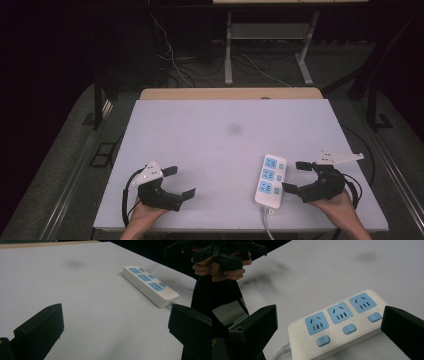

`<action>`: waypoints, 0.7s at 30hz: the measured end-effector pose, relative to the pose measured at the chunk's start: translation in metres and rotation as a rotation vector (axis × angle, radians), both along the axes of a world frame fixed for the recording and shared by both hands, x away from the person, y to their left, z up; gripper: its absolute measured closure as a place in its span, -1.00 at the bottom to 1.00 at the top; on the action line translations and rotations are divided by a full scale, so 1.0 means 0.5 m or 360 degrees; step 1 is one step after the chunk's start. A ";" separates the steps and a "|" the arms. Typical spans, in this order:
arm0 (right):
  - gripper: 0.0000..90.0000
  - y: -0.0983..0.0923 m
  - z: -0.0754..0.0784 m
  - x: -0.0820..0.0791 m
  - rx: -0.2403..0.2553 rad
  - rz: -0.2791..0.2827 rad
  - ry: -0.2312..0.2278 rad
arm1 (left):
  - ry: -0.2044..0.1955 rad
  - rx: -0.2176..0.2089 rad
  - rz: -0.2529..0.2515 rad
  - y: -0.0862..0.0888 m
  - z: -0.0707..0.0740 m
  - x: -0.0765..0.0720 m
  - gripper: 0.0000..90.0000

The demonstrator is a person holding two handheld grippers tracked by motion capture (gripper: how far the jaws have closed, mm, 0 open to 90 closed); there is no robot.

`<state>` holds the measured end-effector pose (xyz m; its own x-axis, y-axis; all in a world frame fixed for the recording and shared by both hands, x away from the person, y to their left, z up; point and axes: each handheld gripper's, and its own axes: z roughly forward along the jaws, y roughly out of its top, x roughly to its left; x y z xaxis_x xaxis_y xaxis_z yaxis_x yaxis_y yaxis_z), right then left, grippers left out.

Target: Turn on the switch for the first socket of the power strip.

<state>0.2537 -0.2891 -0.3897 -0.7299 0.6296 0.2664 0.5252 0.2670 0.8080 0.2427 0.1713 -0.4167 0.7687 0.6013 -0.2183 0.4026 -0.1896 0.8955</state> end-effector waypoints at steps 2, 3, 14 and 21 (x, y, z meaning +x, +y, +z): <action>-0.99 0.006 0.001 0.003 -0.0019 0.0020 0.0006 | 0.0002 0.0000 0.0000 0.000 0.000 0.000 -1.00; -0.99 0.009 0.001 0.004 -0.0024 0.0025 0.0013 | 0.0002 0.0000 0.0000 0.000 0.000 0.000 -1.00; -0.99 0.031 0.002 0.018 -0.0086 0.0089 0.0030 | 0.0003 0.0004 -0.0007 -0.001 -0.001 0.000 -1.00; -0.99 0.043 0.003 0.027 -0.0137 0.0128 0.0054 | 0.0005 0.0005 -0.0005 0.000 0.000 0.000 -1.00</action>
<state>0.2670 -0.2676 -0.3881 -0.7704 0.5909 0.2392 0.5260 0.3771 0.7623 0.2427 0.1712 -0.4170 0.7698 0.5996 -0.2189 0.4049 -0.1937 0.8936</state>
